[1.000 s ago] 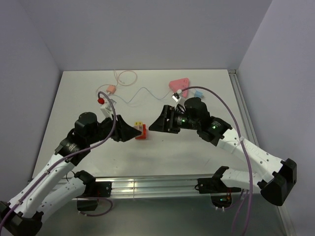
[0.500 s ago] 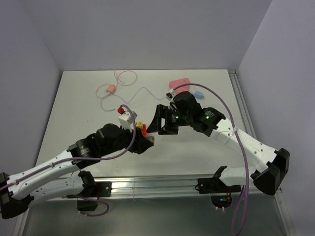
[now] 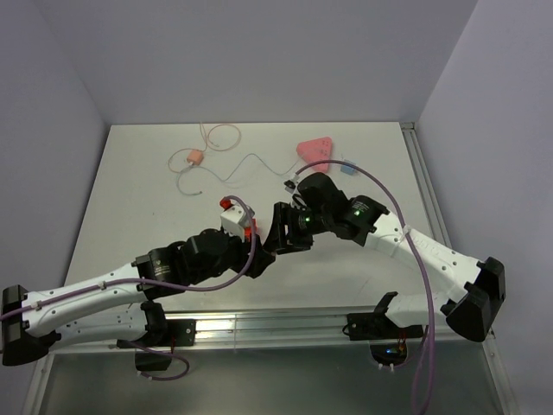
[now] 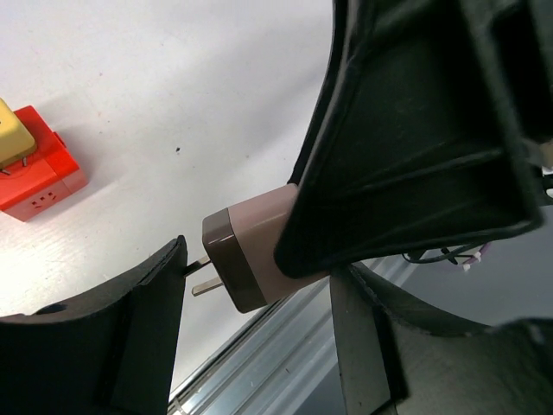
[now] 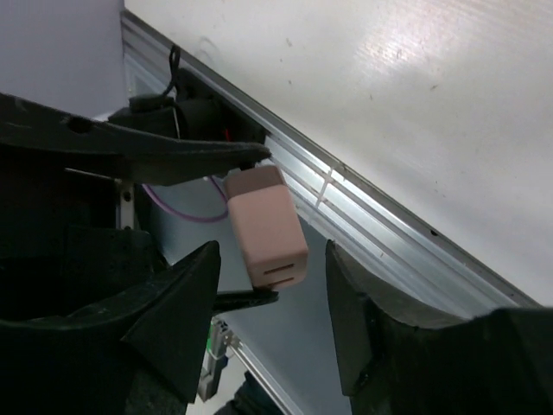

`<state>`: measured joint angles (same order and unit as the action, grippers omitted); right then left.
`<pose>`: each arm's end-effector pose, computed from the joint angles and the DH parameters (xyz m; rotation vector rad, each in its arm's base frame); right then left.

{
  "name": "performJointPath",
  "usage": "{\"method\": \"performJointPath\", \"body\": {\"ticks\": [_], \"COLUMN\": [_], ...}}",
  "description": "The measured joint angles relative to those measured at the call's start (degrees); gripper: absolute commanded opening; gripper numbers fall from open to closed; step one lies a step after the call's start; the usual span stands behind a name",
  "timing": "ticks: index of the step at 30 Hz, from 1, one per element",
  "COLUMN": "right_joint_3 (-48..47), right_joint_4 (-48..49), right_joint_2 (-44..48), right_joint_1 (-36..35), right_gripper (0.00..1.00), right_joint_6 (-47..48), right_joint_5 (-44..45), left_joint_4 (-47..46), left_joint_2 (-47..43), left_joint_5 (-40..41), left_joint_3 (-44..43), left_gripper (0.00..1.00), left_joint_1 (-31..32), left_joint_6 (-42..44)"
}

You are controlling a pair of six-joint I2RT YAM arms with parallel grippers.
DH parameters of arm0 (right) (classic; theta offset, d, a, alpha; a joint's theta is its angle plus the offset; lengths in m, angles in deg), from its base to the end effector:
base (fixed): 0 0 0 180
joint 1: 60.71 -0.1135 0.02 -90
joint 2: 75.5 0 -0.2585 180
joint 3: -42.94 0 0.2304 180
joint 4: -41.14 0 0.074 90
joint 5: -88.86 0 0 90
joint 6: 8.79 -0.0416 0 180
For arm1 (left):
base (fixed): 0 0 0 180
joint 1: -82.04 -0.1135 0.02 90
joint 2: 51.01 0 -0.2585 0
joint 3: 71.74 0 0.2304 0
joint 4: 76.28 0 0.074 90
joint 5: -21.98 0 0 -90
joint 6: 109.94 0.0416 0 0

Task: Insert the plug

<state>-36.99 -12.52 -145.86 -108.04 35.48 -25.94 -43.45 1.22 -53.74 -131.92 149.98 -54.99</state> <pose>0.1502 0.1887 0.3175 -0.2816 2.6265 1.2063 0.0822 -0.1755 0.3016 0.4337 2.0631 -0.8862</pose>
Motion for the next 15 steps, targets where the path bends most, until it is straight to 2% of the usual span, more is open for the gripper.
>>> {"method": "performJointPath", "body": {"ticks": [5,8,9,10,11,13,15], "right_joint_3": [2.23,2.40,2.45,2.56,2.56,2.56,2.60], "right_joint_4": [1.05,2.56,2.73,3.04,3.15,3.96,4.07], "right_joint_2": [0.00,-0.11,-0.15,-0.17,-0.20,-0.20,-0.22], "right_joint_1": [-0.44,-0.59,-0.59,-0.59,-0.59,-0.72,-0.90], "right_gripper": [0.50,0.18,0.00,0.00,0.00,0.00,0.00], "right_joint_6": [-0.52,-0.31,0.26,1.03,1.51,1.75,1.66], "right_joint_5": [-0.63,-1.68,-1.90,-2.25,-2.32,-2.08,-0.15], "left_joint_4": [-0.31,0.13,0.33,0.61,0.98,1.14,1.05], "left_joint_2": [-0.11,-0.17,-0.35,-0.55,-0.83,-1.09,-1.16], "left_joint_5": [0.63,0.59,0.55,0.52,0.55,1.44,3.02], "left_joint_3": [0.00,0.00,0.00,0.00,0.00,0.00,0.02], "left_gripper": [0.00,0.02,0.14,0.43,0.60,0.99,1.00], "left_joint_1": [0.63,0.74,0.76,0.76,0.76,0.76,0.76], "left_joint_6": [0.55,0.96,0.94,0.85,0.61,0.37,-0.70]}}
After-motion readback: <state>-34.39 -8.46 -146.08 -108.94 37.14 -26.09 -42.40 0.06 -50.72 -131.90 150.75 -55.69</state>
